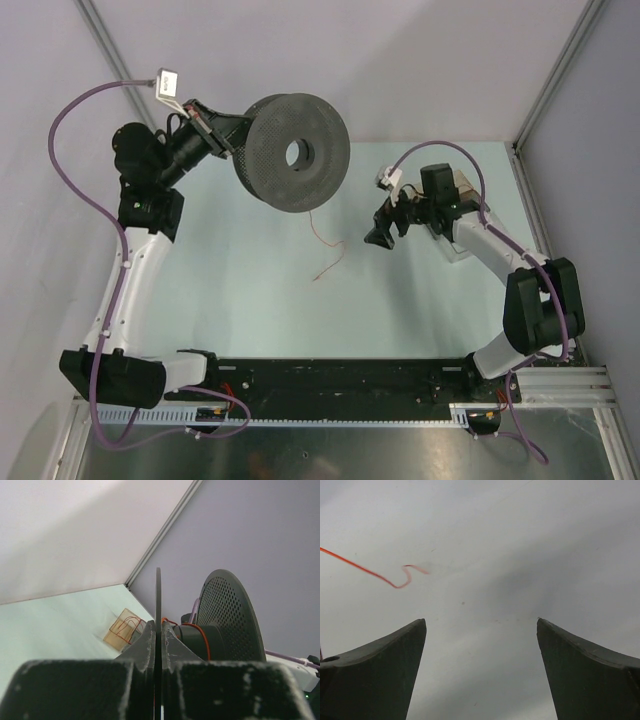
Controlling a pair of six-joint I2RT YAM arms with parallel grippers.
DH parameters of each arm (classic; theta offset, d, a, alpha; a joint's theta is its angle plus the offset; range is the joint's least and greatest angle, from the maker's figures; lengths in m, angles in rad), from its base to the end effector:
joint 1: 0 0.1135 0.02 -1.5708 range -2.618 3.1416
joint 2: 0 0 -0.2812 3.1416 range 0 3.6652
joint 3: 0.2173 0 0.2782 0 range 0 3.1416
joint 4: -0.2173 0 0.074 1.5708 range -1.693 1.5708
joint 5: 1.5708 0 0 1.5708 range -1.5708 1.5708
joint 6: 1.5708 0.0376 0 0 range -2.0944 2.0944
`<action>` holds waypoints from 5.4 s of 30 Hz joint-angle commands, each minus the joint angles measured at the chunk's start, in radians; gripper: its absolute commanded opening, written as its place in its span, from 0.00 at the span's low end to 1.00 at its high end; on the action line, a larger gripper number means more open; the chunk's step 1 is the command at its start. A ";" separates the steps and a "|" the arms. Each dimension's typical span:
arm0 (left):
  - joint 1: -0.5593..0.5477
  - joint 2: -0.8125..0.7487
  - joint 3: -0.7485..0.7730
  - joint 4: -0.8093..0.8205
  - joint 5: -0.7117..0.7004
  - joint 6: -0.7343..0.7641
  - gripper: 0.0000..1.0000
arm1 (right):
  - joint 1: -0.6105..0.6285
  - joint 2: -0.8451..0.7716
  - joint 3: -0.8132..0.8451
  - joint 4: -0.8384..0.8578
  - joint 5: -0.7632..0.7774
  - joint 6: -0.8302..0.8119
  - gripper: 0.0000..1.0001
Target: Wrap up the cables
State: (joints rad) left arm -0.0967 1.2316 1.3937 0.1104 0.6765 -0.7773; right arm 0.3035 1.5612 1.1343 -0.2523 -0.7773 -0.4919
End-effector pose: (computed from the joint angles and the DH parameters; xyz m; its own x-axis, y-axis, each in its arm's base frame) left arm 0.2808 -0.0509 0.5095 -0.2828 -0.5220 -0.8047 0.6693 0.4935 -0.5554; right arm 0.3432 0.1351 0.2735 -0.1818 -0.4097 -0.8939 -0.9299 0.3672 0.0209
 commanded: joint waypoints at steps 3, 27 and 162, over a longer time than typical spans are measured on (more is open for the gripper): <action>0.006 -0.021 0.039 0.082 -0.069 -0.093 0.00 | 0.005 -0.037 -0.084 0.076 0.059 0.198 0.97; 0.009 -0.010 -0.127 -0.037 -0.413 -0.150 0.00 | 0.268 0.144 -0.184 0.698 0.540 0.773 0.99; 0.042 -0.165 -0.269 0.029 0.162 0.062 0.00 | -0.127 -0.070 0.154 0.072 0.256 0.062 0.00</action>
State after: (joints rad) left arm -0.1123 1.1114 1.0958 -0.0250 0.7826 -0.4118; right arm 0.2008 1.5684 1.3666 -0.1104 -0.5327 -0.4198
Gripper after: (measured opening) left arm 0.034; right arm 0.020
